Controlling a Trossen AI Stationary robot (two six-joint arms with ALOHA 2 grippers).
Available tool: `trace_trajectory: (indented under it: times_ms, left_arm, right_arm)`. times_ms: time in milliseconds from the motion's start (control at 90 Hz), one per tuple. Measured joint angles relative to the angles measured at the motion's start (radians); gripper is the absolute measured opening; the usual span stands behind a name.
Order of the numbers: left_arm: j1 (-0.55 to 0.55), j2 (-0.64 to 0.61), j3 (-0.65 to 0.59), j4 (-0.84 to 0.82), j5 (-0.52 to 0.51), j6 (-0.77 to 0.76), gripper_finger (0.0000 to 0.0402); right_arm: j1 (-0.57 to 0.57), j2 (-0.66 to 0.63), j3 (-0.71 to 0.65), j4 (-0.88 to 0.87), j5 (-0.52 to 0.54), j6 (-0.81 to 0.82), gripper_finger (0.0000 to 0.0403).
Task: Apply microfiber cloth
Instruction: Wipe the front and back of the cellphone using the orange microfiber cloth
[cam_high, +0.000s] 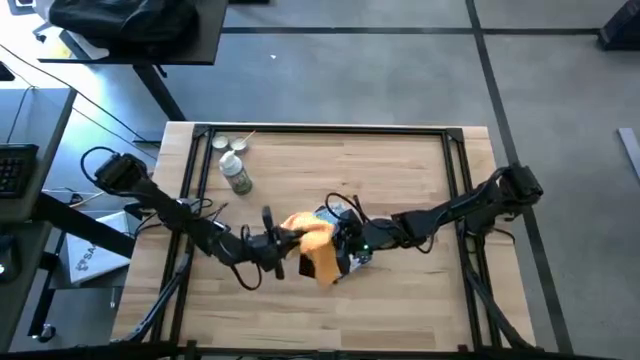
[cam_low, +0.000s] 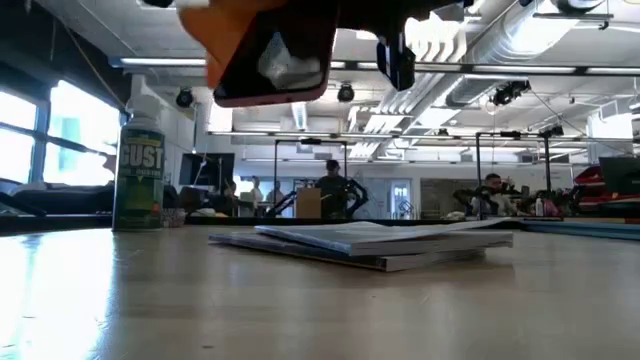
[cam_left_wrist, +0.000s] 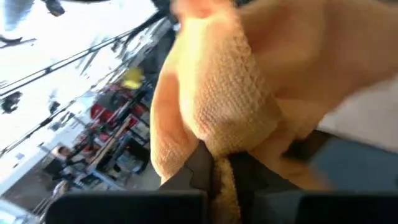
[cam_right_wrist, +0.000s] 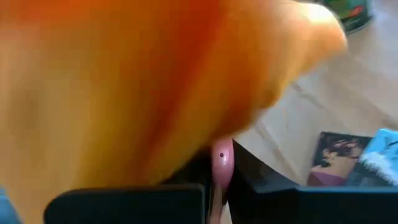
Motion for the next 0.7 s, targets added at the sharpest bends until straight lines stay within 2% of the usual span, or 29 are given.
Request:
trace_trajectory:
  times_ms: [344, 522, 700]
  left_arm:
    - [-0.088, -0.004, 0.000, -0.033, -0.025, -0.093, 0.0003]
    - [-0.104, 0.000, 0.000, -0.058, 0.066, -0.200, 0.0003]
    - [-0.089, 0.027, 0.000, -0.049, 0.044, -0.192, 0.0003]
  right_arm:
    - [-0.005, 0.001, 0.000, 0.024, -0.002, -0.019, 0.0000]
    - [-0.013, 0.001, 0.000, 0.049, 0.049, -0.020, 0.0000]
    - [-0.016, 0.001, 0.000, 0.047, 0.024, -0.020, 0.0000]
